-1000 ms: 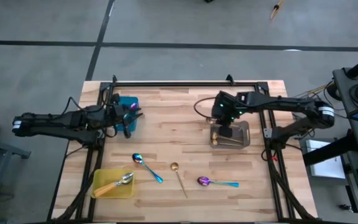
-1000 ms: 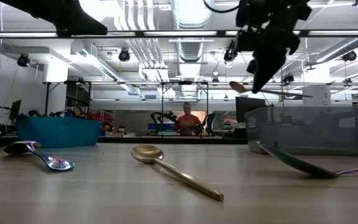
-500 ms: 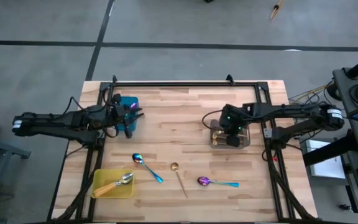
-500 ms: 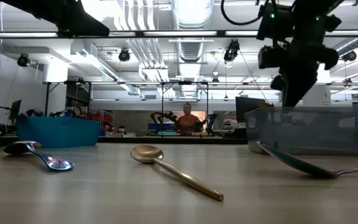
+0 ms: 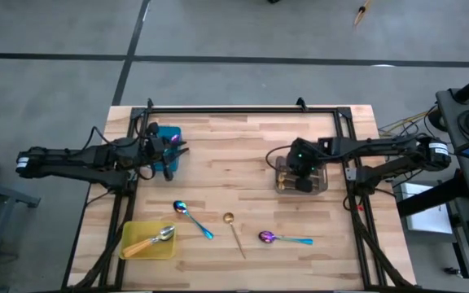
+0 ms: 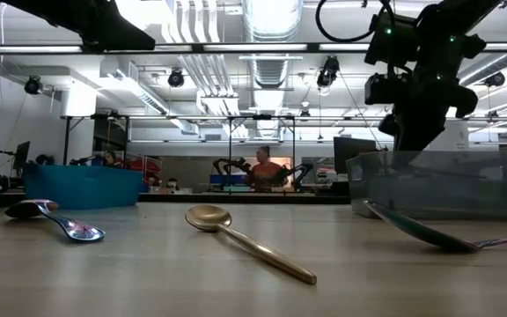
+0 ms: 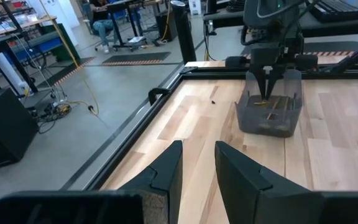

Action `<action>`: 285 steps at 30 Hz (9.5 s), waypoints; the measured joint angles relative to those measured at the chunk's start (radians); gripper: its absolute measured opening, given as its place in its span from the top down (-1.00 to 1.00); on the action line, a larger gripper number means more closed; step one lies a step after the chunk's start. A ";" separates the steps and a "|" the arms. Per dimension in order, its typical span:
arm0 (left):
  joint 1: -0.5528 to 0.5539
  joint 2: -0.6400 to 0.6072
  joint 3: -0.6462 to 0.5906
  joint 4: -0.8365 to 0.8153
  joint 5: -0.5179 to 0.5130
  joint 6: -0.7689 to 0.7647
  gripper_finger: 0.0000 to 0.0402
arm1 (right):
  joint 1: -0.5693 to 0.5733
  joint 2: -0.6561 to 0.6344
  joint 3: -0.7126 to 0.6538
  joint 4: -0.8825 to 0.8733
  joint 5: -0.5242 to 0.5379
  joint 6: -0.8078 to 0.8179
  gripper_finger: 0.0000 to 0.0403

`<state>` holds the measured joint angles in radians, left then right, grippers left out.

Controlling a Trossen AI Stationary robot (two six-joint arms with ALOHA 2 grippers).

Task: Sort silverware by color (type)
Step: Put the gold spoon into the black bin, then put the blue spoon into the blue bin

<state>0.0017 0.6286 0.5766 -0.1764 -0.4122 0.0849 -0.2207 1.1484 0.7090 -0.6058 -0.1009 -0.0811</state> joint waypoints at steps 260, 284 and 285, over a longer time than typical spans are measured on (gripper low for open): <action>-0.441 0.197 -0.211 0.962 -0.175 0.690 1.00 | -0.044 0.605 0.658 0.845 -0.475 0.141 0.59; -0.441 0.217 -0.211 0.961 -0.120 0.676 1.00 | -0.019 0.688 0.659 1.103 -0.592 0.271 -0.21; -0.439 0.220 -0.211 0.961 -0.120 0.676 1.00 | -0.018 0.696 0.659 1.128 -0.594 0.282 -0.21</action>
<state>-0.4374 0.8485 0.3656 0.7849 -0.5323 0.7605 -0.2390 1.8440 1.3682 0.5220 -0.6949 0.2010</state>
